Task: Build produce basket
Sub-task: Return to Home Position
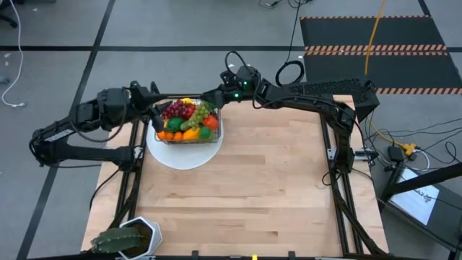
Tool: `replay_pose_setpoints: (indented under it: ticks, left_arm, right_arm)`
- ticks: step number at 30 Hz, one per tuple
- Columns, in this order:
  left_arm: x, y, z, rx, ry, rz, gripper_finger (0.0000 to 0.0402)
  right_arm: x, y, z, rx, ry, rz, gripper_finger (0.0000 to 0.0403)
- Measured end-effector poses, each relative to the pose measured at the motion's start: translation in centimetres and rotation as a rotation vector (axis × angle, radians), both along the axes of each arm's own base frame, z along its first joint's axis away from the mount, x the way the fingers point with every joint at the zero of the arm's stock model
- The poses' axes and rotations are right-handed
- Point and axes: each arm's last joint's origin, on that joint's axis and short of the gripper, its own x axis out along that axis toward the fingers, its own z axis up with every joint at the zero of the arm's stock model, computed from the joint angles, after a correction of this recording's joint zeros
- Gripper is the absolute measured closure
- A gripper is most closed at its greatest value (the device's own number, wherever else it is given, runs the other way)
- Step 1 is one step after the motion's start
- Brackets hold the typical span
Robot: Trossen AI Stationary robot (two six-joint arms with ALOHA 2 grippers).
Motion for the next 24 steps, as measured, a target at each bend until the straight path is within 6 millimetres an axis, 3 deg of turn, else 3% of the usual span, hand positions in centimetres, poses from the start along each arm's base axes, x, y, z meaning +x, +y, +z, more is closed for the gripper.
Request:
replay_pose_setpoints:
  ticks: [3, 7, 15, 19, 22, 24]
  left_arm:
    - [-0.3, 0.1, 0.2, -0.006, -0.009, -0.087, 0.027]
    - [-0.7, 0.1, 0.4, -0.013, -0.034, -0.224, 0.027]
    - [-2.7, -0.9, 0.8, -0.078, -0.108, -0.312, 0.0274]
    - [-4.0, -1.5, 0.3, -0.129, -0.127, -0.336, 0.0319]
    - [-4.7, -2.1, -0.2, -0.159, -0.151, -0.424, 0.0376]
    - [-4.9, -2.3, -0.6, -0.17, -0.15, -0.47, 0.0393]
  right_arm:
    - [-0.2, 1.2, 1.1, -0.033, -0.02, 0.002, 0.0205]
    - [-0.3, 3.4, 2.8, -0.207, -0.055, 0.043, 0.0232]
    - [-1.0, 8.3, 5.6, -0.52, -0.129, 0.162, 0.0346]
    - [-1.8, 10.5, 6.5, -0.561, -0.11, 0.219, 0.0396]
    - [-2.3, 12.2, 7.2, -0.557, -0.088, 0.197, 0.0392]
    - [-2.7, 13.2, 7.6, -0.585, -0.063, 0.181, 0.0393]
